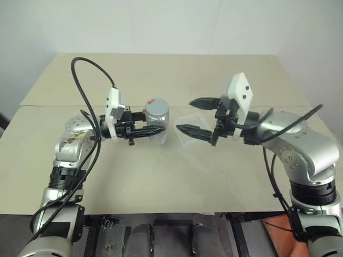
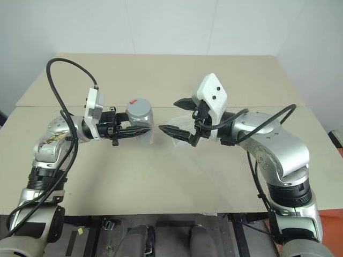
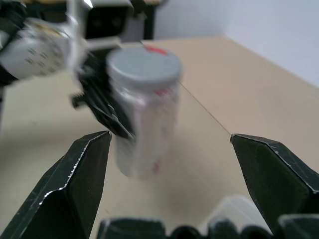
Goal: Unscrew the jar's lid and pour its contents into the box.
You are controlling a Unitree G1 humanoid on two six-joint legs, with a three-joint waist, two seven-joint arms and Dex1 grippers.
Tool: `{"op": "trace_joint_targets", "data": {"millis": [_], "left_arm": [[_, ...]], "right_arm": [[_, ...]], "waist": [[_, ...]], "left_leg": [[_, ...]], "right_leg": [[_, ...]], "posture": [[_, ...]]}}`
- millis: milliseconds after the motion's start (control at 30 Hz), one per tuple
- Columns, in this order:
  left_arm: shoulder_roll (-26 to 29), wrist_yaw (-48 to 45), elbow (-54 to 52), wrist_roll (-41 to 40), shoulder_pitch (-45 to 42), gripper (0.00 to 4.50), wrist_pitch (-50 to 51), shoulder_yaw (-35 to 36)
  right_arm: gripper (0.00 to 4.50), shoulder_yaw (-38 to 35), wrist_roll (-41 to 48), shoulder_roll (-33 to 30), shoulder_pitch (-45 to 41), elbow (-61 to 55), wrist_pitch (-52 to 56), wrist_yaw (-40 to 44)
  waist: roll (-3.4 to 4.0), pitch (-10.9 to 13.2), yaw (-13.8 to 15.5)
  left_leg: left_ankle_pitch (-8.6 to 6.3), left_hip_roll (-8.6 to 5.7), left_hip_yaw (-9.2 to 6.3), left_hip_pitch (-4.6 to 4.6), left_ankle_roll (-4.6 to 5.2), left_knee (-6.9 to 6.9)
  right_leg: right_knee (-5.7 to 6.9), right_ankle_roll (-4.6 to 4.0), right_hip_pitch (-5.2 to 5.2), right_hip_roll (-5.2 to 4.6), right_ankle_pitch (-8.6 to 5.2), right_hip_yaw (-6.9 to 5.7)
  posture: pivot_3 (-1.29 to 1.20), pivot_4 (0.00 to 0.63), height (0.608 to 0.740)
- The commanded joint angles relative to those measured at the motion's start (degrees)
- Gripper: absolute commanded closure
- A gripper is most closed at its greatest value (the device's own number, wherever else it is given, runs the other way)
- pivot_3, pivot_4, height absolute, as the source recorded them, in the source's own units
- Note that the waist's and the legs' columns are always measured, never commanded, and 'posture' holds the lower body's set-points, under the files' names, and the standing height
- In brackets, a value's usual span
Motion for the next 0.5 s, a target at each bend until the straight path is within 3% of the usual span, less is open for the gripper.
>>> {"op": "trace_joint_targets", "data": {"millis": [33, 500], "left_arm": [[-1.1, 0.7, -1.2, 0.1, -1.3, 2.58, -1.1, -0.3], [-1.1, 0.4, -1.1, 0.1, -1.7, 2.58, -1.1, -0.6]], "right_arm": [[0.04, 1.0, -0.5, 3.1, -3.3, -1.5, -1.2, -3.1], [0.04, 6.7, -6.2, 11.9, -8.4, 3.3, -1.7, -9.5]], "waist": [[0.00, 0.0, 0.0], [0.00, 0.0, 0.2]], "left_leg": [[0.00, 0.00, -0.02, 0.00, 0.00, 0.00], [0.00, -0.03, 0.04, -0.02, 0.00, 0.01]], "right_leg": [[0.03, 0.00, -0.01, 0.00, 0.00, 0.00], [0.31, 0.00, -0.01, -0.02, 0.00, -0.04]], "posture": [[0.00, 0.150, 0.740], [0.00, 0.150, 0.740]]}}
